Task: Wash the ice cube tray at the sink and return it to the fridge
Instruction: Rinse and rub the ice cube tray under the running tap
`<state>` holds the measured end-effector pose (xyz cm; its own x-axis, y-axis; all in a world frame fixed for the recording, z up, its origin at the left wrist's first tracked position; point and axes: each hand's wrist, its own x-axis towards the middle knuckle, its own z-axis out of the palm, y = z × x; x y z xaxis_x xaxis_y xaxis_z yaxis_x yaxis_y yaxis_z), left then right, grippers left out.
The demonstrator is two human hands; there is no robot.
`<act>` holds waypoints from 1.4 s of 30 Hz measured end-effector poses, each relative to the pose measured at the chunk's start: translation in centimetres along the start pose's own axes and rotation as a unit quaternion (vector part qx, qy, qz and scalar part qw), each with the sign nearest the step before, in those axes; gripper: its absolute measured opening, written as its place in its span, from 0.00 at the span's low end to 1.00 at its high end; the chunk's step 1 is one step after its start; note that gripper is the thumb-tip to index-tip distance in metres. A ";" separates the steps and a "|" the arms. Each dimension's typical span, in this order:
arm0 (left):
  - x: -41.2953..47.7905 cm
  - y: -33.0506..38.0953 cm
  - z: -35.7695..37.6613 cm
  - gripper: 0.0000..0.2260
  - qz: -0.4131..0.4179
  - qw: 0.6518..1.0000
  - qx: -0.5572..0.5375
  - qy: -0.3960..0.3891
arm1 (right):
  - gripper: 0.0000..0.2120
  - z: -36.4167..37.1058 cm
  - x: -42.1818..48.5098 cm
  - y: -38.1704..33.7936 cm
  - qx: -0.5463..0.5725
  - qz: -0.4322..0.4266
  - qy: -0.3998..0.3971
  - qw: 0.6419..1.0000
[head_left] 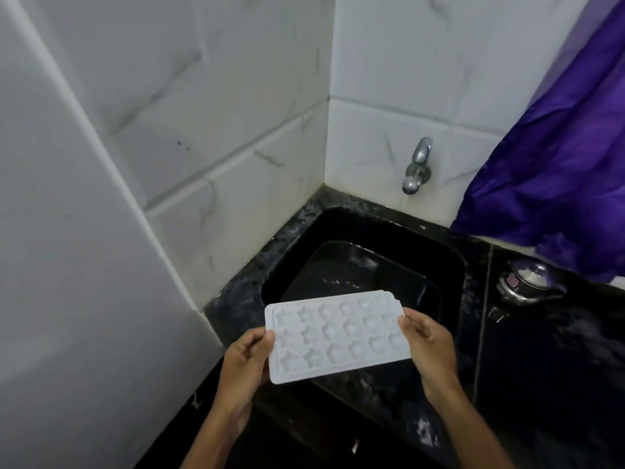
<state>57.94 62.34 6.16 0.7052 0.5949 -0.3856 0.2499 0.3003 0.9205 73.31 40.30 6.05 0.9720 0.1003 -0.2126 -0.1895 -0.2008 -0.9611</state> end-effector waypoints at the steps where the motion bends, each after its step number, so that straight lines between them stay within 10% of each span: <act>1: 1.0 0.5 0.1 0.09 -0.002 1.000 0.002 -0.006 | 0.07 0.5 0.6 -0.2 0.001 0.006 0.010 1.000; 19: 14.8 8.9 8.0 0.11 0.043 0.998 0.018 0.031 | 0.05 0.8 29.0 -10.4 0.055 0.036 0.053 0.996; 24: 16.7 10.4 11.3 0.11 0.059 0.997 0.020 0.035 | 0.22 1.6 35.6 -10.9 0.067 0.085 0.041 0.993; 42: 20.6 11.2 13.9 0.11 0.036 0.999 0.025 0.015 | 0.16 2.4 39.2 -10.1 0.171 0.133 -0.014 0.976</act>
<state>84.49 67.53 9.40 0.7023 0.6364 -0.3190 0.2326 0.2183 0.9478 112.97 48.58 7.01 0.8789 0.1156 -0.4628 -0.4745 0.1130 -0.8730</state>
